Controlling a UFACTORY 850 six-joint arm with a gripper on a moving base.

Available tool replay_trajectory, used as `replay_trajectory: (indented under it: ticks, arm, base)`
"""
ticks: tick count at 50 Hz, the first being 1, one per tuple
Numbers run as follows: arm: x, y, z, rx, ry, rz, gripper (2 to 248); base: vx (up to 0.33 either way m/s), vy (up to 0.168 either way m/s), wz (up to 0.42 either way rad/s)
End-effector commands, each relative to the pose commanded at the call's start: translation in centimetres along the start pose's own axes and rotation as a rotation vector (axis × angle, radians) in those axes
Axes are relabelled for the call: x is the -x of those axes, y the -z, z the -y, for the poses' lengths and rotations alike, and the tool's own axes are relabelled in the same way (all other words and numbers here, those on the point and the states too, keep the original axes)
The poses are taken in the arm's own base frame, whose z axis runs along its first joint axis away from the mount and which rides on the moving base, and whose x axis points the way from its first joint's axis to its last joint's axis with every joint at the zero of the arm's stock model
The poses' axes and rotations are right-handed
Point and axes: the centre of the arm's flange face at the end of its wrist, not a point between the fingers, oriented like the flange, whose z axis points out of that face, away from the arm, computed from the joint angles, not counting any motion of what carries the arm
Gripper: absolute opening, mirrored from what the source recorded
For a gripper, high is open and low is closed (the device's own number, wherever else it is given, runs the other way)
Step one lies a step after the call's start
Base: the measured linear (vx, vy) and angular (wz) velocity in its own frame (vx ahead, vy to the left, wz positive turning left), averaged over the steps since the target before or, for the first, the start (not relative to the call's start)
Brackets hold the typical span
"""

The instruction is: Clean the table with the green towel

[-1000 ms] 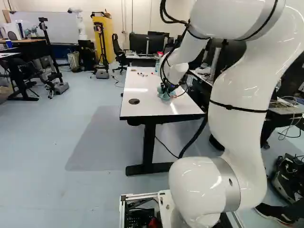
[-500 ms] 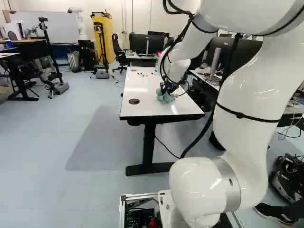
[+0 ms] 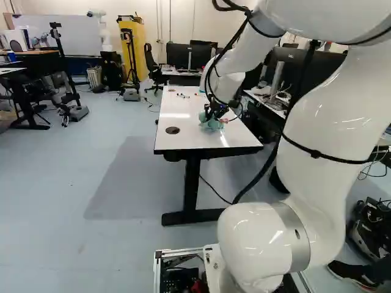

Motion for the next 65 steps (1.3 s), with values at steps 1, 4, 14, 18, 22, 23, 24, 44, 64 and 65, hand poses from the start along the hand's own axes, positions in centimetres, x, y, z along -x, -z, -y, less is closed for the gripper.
replay_trajectory:
  ticks: [1, 4, 14, 18, 22, 23, 24, 44, 64, 65]
  arm:
    - [0.0, 0.0, 0.0, 0.000, 0.000, 0.000, 43]
    - [0.0, 0.0, 0.1, -0.001, 0.002, 0.000, 43]
    - [0.6, 0.4, 1.0, -0.013, 0.018, 0.002, 43]
    - [0.9, 0.6, 1.6, -0.020, 0.028, 0.004, 43]
    - [1.3, 0.8, 2.2, -0.027, 0.039, 0.005, 43]
    - [1.3, 0.8, 2.4, -0.029, 0.041, 0.005, 43]
    - [1.4, 0.9, 2.6, -0.031, 0.044, 0.006, 43]
    - [2.6, 1.5, 5.7, -0.071, 0.100, 0.011, 43]
    - [2.9, 1.5, 9.1, -0.111, 0.157, 0.013, 43]
    - [2.9, 1.5, 9.3, -0.113, 0.160, 0.013, 43]
  base:
    - [0.000, 0.000, 0.000]
    - [0.000, 0.000, 0.000]
    - [0.000, 0.000, 0.000]
    - [0.000, 0.000, 0.000]
    - [0.000, 0.000, 0.000]
    - [0.000, 0.000, 0.000]
    - [0.000, 0.000, 0.000]
    - [0.000, 0.000, 0.000]
    - [0.000, 0.000, 0.000]
    - [0.000, 0.000, 0.000]
